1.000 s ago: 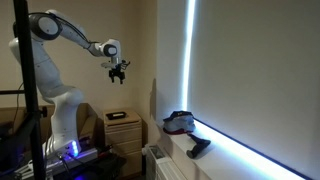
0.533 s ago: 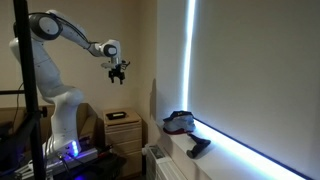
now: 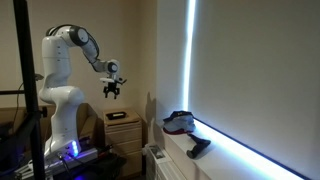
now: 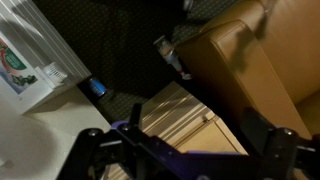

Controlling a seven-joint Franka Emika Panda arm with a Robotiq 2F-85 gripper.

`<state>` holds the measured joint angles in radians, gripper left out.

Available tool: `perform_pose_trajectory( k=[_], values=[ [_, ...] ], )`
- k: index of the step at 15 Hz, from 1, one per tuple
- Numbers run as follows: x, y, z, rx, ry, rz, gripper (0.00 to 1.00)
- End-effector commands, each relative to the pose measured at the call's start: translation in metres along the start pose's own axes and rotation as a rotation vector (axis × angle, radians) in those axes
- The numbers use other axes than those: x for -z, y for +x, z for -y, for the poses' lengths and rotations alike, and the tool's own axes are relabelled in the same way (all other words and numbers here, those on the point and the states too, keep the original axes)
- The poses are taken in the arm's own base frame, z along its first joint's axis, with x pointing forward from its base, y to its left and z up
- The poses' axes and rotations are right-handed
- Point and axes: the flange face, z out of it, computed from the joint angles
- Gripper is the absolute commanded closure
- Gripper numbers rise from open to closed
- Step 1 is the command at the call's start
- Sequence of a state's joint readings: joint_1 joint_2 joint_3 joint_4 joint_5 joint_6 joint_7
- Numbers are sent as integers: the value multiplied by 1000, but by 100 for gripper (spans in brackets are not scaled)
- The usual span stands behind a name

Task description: Put the yellow sponge directly on top of the chest of drawers

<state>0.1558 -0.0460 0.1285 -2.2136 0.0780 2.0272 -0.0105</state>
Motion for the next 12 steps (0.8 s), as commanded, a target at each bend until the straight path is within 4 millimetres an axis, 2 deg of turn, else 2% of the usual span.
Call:
perform_pose_trajectory(
  k=[1,2,3,5,7,9,12],
  values=[
    [-28,69,42,-60,-5,46,0],
    [-31,85,56,-30,13,48,0],
    [-25,50,41,-34,2,27,0],
    [-35,77,57,-26,15,34,0],
    [-48,85,56,-21,-18,61,0],
    [-79,102,59,-132,-47,70,0],
    [-109,137,84,-334,38,47,0]
  ],
)
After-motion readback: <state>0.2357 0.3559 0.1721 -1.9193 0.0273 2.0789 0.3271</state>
